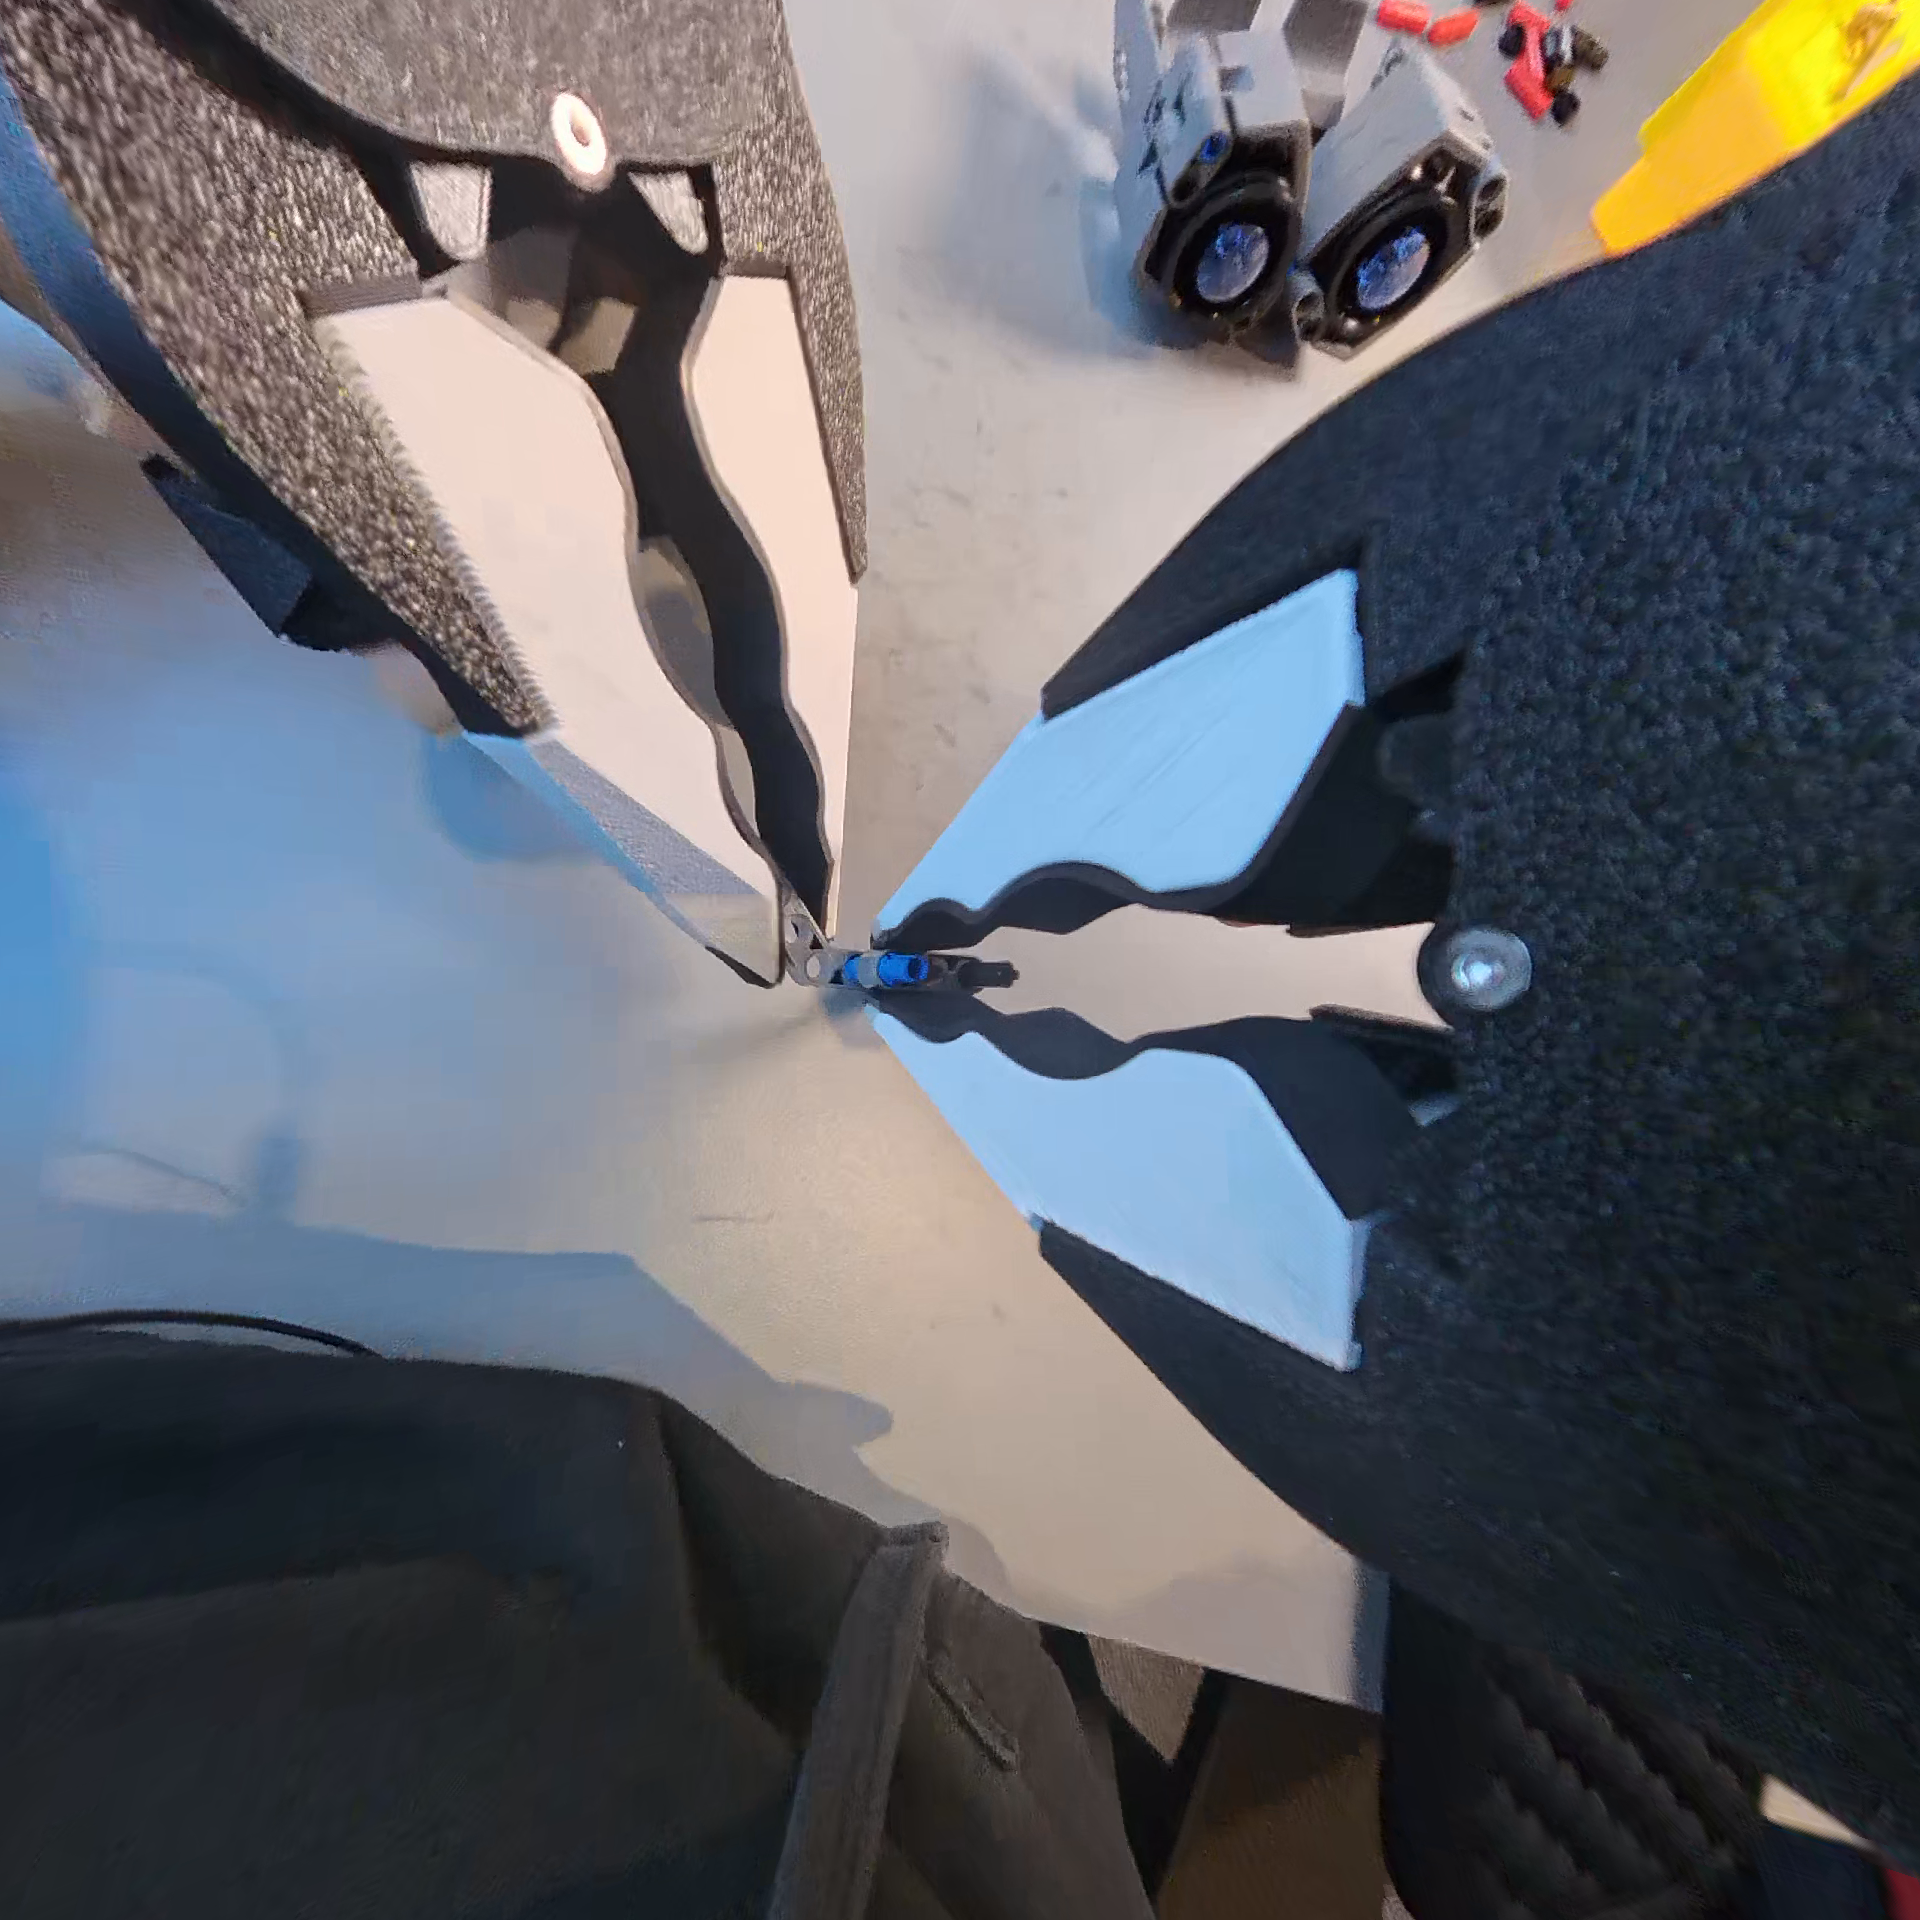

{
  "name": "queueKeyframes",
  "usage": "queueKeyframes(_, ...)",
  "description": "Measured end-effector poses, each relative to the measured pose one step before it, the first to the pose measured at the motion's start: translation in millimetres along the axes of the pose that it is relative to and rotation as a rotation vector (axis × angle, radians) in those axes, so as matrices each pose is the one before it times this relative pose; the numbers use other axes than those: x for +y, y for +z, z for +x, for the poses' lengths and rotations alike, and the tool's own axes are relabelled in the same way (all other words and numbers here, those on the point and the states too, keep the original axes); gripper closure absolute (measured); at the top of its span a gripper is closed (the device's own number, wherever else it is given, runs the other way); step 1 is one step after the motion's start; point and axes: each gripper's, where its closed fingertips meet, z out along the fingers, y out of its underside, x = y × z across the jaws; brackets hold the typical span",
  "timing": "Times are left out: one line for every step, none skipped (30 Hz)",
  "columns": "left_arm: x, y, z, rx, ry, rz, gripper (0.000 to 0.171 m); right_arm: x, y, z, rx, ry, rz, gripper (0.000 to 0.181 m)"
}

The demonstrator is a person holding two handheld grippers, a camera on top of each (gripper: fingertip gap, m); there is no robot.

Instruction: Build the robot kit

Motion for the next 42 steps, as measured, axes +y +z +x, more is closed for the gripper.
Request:
queueKeyframes(0.31,-0.69,-0.63,0.0014,-0.0042,-0.00105,0.163,0.18,0.11,0.78,-0.0165,0.0180,-0.0137,0.177)
queueKeyframes(0.96,-0.61,-0.39,0.0011,-0.0074,-0.00404,0.163,-0.47,0.40,0.43,-0.0122,0.0144,-0.0105,0.176)
queueKeyframes(1.43,-0.41,-0.54,-0.0027,-0.0048,-0.00840,0.163,-0.94,0.61,0.38,-0.0069,0.0068,-0.0103,0.176)
queueKeyframes(2.02,-0.25,-2.08,-0.0151,-0.0009,-0.01346,0.163,-1.30,0.96,0.39,-0.0044,0.0050,-0.0110,0.177)
queueKeyframes(3.15,0.49,-4.80,-0.0322,0.0007,-0.01939,0.162,0.04,1.91,2.68,0.0108,-0.0016,-0.0196,0.177)
queueKeyframes(3.05,1.84,-2.69,-0.0162,-0.0027,-0.02202,0.162,-1.09,3.15,0.99,-0.0014,0.0046,-0.0144,0.177)
queueKeyframes(1.93,1.59,-0.77,-0.0156,0.0113,-0.02190,0.163,-1.68,3.01,-0.89,-0.0133,0.0025,-0.0117,0.177)
queueKeyframes(1.64,0.99,-0.47,-0.0199,0.0174,-0.02257,0.163,-1.08,1.83,-0.55,-0.0129,0.0090,-0.0130,0.176)
queueKeyframes(0.34,0.51,-0.81,-0.0133,0.0031,-0.00581,0.163,0.31,0.91,0.49,-0.0032,0.0055,-0.0156,0.176)
queueKeyframes(-0.70,-0.74,-0.21,0.0004,-0.0071,0.01143,0.163,0.92,-0.37,0.22,-0.0004,0.0085,-0.0100,0.176)
queueKeyframes(-1.36,-1.73,0.09,0.0079,-0.0126,0.01554,0.163,1.17,-1.41,0.51,0.0039,0.0140,-0.0010,0.176)
queueKeyframes(-2.17,-2.13,-0.15,0.0066,-0.0092,0.01771,0.163,1.62,-2.08,1.08,0.0092,0.0149,0.0033,0.176)
queueKeyframes(-2.62,-2.55,-0.23,0.0050,-0.0069,0.02157,0.163,1.97,-2.43,1.20,0.0104,0.0180,0.0080,0.176)
queueKeyframes(-3.22,-3.78,-0.56,0.0015,-0.0050,0.02792,0.163,1.78,-2.49,2.62,0.0190,0.0278,0.0189,0.176)
queueKeyframes(-5.27,-4.34,1.81,0.0152,-0.0056,0.04348,0.163,1.34,-2.40,1.79,0.0148,0.0319,0.0280,0.175)
queueKeyframes(-7.74,-3.62,4.17,0.0259,-0.0080,0.05177,0.164,3.21,-2.15,2.76,0.0173,0.0259,0.0196,0.175)
queueKeyframes(-4.49,-1.67,0.42,-0.0024,-0.0042,0.02205,0.165,1.79,-0.75,2.14,0.0104,0.0265,0.0299,0.175)
queueKeyframes(0.45,0.03,-1.69,-0.0113,0.0063,-0.00434,0.165,-0.80,-0.24,1.20,0.0027,0.0379,0.0421,0.175)
queueKeyframes(0.06,0.28,-2.34,-0.0065,-0.0092,0.00440,0.165,1.07,0.45,2.36,0.0147,0.0217,0.0299,0.174)
queueKeyframes(0.65,0.40,-1.03,0.0040,-0.0119,0.00488,0.165,0.82,0.26,1.50,0.0144,0.0104,0.0288,0.174)
queueKeyframes(0.64,0.40,0.04,0.0060,-0.0056,0.00263,0.164,-0.51,0.20,0.12,0.0055,0.0093,0.0300,0.174)
queueKeyframes(-0.01,-0.03,-0.19,-0.0001,-0.0012,0.00279,0.165,-0.46,0.11,0.23,0.0086,0.0016,0.0252,0.174)
queueKeyframes(0.14,-0.23,-0.15,-0.0009,-0.0013,-0.00062,0.165,0.15,-0.31,-0.22,0.0069,-0.0057,0.0184,0.172)
queueKeyframes(-0.08,-0.11,-0.20,0.0001,-0.0016,0.00086,0.165,-0.03,-0.42,-2.69,-0.0080,-0.0081,0.0161,0.164)
queueKeyframes(-0.02,-0.03,-0.25,0.0016,-0.0024,0.00182,0.165,-0.52,-1.00,-1.11,0.0018,-0.0085,0.0164,0.163)
queueKeyframes(-0.01,-0.18,-0.18,0.0019,-0.0024,0.00151,0.165,-1.09,-1.35,-1.09,0.0023,-0.0115,0.0197,0.161)
queueKeyframes(0.02,0.00,-0.09,0.0007,-0.0005,-0.00022,0.165,-0.95,-1.35,-0.22,0.0035,-0.0097,0.0174,0.161)
queueKeyframes(0.02,0.06,0.05,-0.0009,0.0029,-0.00099,0.165,-1.05,-1.18,0.49,0.0036,-0.0039,0.0169,0.161)
queueKeyframes(-0.13,0.34,0.02,0.0009,0.0012,0.00043,0.165,-0.61,-0.68,-0.73,-0.0082,-0.0014,0.0110,0.162)
queueKeyframes(-0.06,0.23,0.20,0.0035,-0.0015,0.00077,0.165,0.09,0.02,0.33,-0.0027,-0.0040,0.0046,0.164)
queueKeyframes(-0.02,0.29,0.13,0.0023,-0.0004,0.00113,0.165,-0.61,-0.01,2.20,0.0102,-0.0107,0.0088,0.170)
queueKeyframes(-0.21,0.27,-0.06,0.0005,0.0005,0.00257,0.165,0.36,0.22,1.80,0.0061,-0.0104,0.0021,0.175)
queueKeyframes(-0.17,-0.04,-0.17,-0.0002,-0.0011,0.00335,0.165,0.10,0.04,-0.03,-0.0087,-0.0034,-0.0024,0.175)
queueKeyframes(-0.16,-0.06,-0.19,-0.0018,-0.0007,0.00333,0.165,0.06,-0.02,0.20,-0.0025,-0.0036,-0.0085,0.175)
queueKeyframes(-0.29,0.05,-0.16,-0.0053,0.0011,0.00265,0.165,0.16,0.10,0.13,0.0026,-0.0088,-0.0116,0.175)
queueKeyframes(-0.45,0.24,-0.19,-0.0089,0.0033,0.00424,0.165,0.68,-0.09,0.15,0.0043,-0.0058,-0.0151,0.175)
queueKeyframes(-0.36,0.17,-0.17,-0.0089,0.0011,0.00416,0.164,0.57,-0.13,0.14,0.0042,0.0014,-0.0147,0.175)
queueKeyframes(0.02,0.12,-0.31,-0.0103,0.0021,0.00262,0.164,0.15,0.02,0.06,0.0051,0.0008,-0.0075,0.176)
queueKeyframes(0.09,-0.22,-0.85,-0.0139,0.0029,0.00245,0.163,0.24,0.04,0.28,0.0080,0.0001,-0.0049,0.176)
queueKeyframes(0.53,-0.10,-0.32,-0.0093,0.0017,0.00002,0.162,0.14,-0.06,-0.12,0.0023,0.0070,-0.0015,0.176)
queueKeyframes(0.68,0.09,0.36,-0.0031,-0.0003,-0.00186,0.160,0.37,-0.14,0.02,0.0010,0.0101,0.0010,0.176)
queueKeyframes(0.57,0.17,-0.33,-0.0085,0.0001,-0.00073,0.158,0.12,-0.03,0.70,0.0050,0.0087,0.0058,0.176)
